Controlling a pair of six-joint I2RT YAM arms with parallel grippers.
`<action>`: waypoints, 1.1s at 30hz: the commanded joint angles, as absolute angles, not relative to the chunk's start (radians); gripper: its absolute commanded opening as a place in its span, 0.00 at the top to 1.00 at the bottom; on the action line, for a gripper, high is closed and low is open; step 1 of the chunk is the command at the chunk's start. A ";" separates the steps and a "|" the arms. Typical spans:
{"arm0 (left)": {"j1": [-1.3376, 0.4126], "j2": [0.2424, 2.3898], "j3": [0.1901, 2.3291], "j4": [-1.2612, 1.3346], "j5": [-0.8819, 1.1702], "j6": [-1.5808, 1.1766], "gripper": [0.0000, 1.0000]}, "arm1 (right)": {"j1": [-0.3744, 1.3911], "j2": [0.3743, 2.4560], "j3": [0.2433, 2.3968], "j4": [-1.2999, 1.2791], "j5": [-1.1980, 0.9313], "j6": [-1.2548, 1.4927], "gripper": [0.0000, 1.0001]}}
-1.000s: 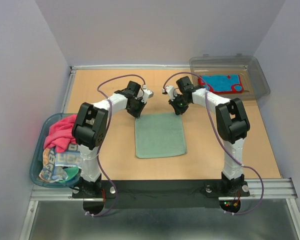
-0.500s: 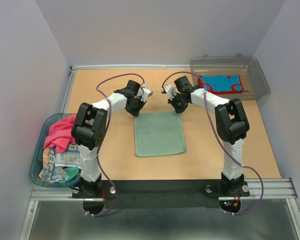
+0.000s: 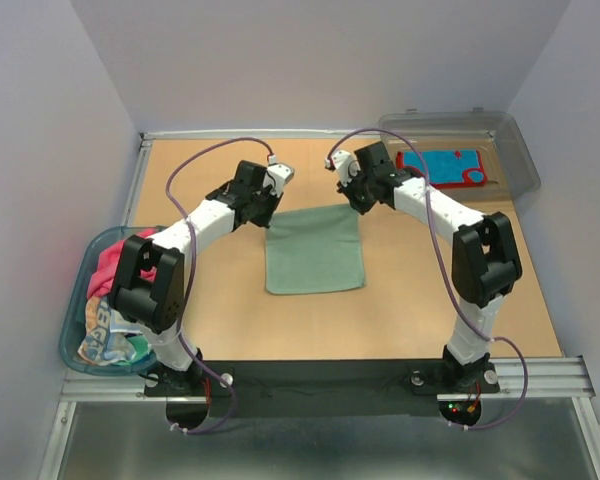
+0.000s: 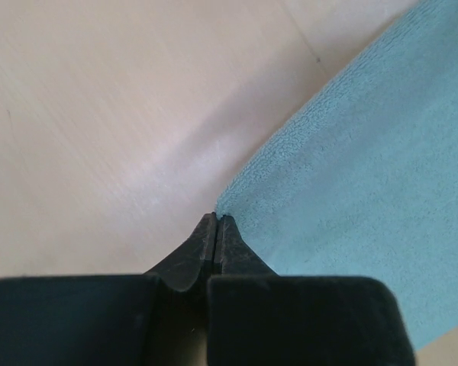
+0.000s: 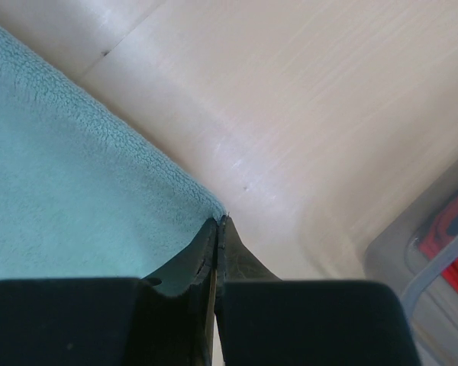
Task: Fold and stack the towels
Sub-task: Fold the towel
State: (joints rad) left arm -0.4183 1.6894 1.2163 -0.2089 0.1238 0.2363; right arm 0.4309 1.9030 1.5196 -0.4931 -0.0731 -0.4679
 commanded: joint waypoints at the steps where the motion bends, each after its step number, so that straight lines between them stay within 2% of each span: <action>1: -0.422 1.620 1.135 -0.216 0.086 0.193 1.00 | 0.456 1.815 1.441 -0.476 -0.049 -0.427 1.00; 15: -0.442 1.451 0.967 -0.270 0.115 0.058 1.00 | 0.465 1.606 1.209 -0.476 -0.167 -0.296 0.99; 28: -0.495 1.361 0.879 -0.299 0.137 -0.184 1.00 | 0.465 1.549 1.114 -0.480 -0.210 -0.187 0.99; 33: -0.549 1.390 0.900 -0.372 0.009 -0.273 1.00 | 0.465 1.557 1.097 -0.489 -0.198 -0.163 0.99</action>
State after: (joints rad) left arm -0.5220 1.3834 0.8940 -0.2901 0.1036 -0.1818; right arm 0.4717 1.5818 1.1091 -0.4877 -0.2192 -0.1925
